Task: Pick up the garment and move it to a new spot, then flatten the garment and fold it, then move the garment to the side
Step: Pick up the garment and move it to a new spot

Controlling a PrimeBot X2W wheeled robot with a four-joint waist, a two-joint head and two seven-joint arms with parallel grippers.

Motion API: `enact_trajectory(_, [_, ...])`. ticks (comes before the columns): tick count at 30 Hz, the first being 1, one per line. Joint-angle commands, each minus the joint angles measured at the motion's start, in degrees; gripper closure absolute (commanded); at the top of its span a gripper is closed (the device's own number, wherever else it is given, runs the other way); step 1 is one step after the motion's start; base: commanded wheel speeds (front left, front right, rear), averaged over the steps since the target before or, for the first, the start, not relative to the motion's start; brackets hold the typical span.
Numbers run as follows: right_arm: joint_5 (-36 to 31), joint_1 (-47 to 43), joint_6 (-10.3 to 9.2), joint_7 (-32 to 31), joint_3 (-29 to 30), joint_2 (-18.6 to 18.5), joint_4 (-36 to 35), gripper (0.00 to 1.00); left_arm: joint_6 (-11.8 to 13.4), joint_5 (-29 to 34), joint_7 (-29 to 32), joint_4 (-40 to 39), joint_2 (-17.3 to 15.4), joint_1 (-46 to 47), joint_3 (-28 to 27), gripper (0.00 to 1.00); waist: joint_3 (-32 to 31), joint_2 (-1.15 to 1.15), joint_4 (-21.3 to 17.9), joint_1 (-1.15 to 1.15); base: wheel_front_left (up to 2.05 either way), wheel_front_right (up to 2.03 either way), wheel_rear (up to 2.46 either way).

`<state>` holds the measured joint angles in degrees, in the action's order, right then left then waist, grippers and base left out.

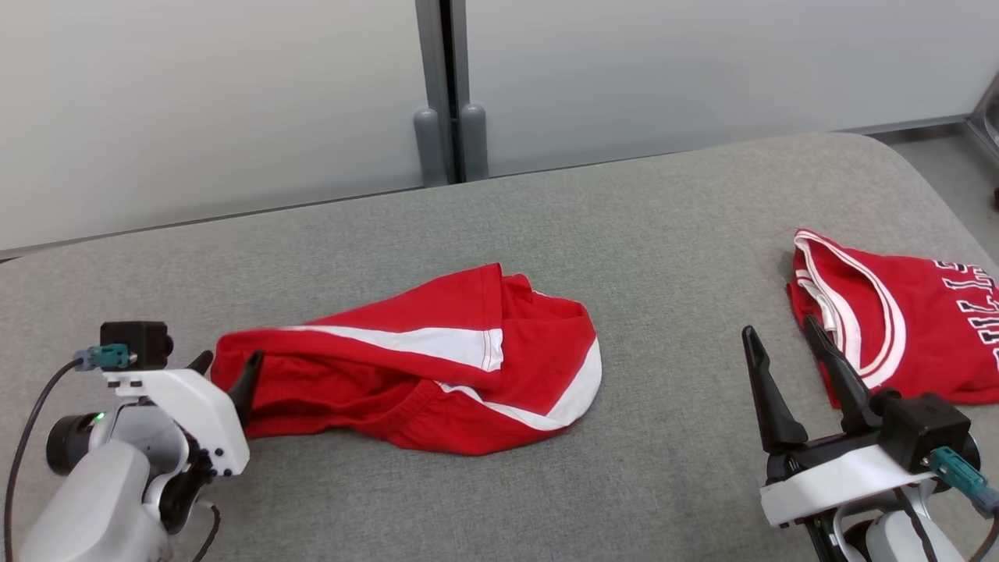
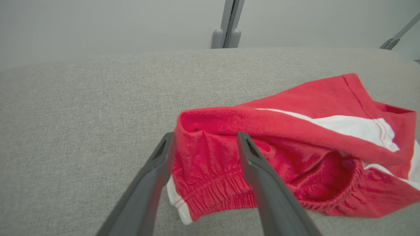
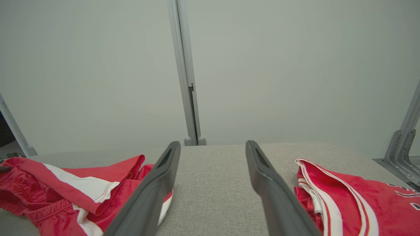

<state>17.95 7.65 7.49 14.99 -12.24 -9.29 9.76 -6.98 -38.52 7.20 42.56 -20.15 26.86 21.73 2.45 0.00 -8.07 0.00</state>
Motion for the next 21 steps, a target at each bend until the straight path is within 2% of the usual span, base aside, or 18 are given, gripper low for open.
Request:
enact_trajectory(1, [0.3, -0.3, 0.01, 0.3, 0.1, -0.5, 0.1, 0.00, -0.3, -0.2, -1.2, 0.4, 0.1, 1.8, 0.7, 0.00, -0.7, 0.00, 0.8, 0.00, 0.00, 0.00, 0.00])
enact_trajectory(5, [0.4, -0.7, 0.01, 0.3, 0.4, -0.8, 0.4, 0.00, -0.5, -0.2, -3.3, -0.6, -0.7, 3.9, 3.6, 0.00, -1.5, 0.00, 2.5, 0.00, 0.00, 0.00, 0.00])
enact_trajectory(12, [0.1, -2.1, 0.01, 0.3, 1.9, -0.8, 0.0, 0.00, -0.4, -0.3, -4.5, -7.6, -5.0, 5.1, 5.3, 0.00, -2.6, 0.00, 5.1, 0.00, 0.00, 0.00, 0.00])
enact_trajectory(15, [0.0, -2.7, 0.01, 0.3, 2.3, -0.7, -0.3, 0.00, 1.2, 0.4, -6.7, -12.6, -5.9, 3.0, 4.6, 0.00, -3.0, 0.00, 5.9, 0.00, 0.00, 0.00, 0.00])
enact_trajectory(18, [-0.1, -3.0, 0.01, 0.3, 2.4, -0.4, -0.3, 0.00, 4.6, 1.2, -9.2, -18.6, -6.9, -0.2, 3.5, 0.00, -3.3, 0.00, 6.3, 0.00, 0.00, 0.00, 0.00])
enact_trajectory(19, [-0.1, -3.0, 0.01, 0.3, 2.4, -0.4, -0.3, 0.00, 4.6, 1.2, -9.2, -18.6, -6.9, -0.2, 3.5, 0.00, -3.3, 0.00, 6.3, 0.00, 0.00, 0.00, 0.00])
enact_trajectory(21, [0.0, -3.1, 0.01, 0.3, 2.5, -0.2, -0.3, 0.00, 7.1, 2.1, -11.4, -22.7, -7.5, -3.2, 2.9, 0.00, -3.5, 0.00, 6.4, 0.00, 0.00, 0.00, 0.00])
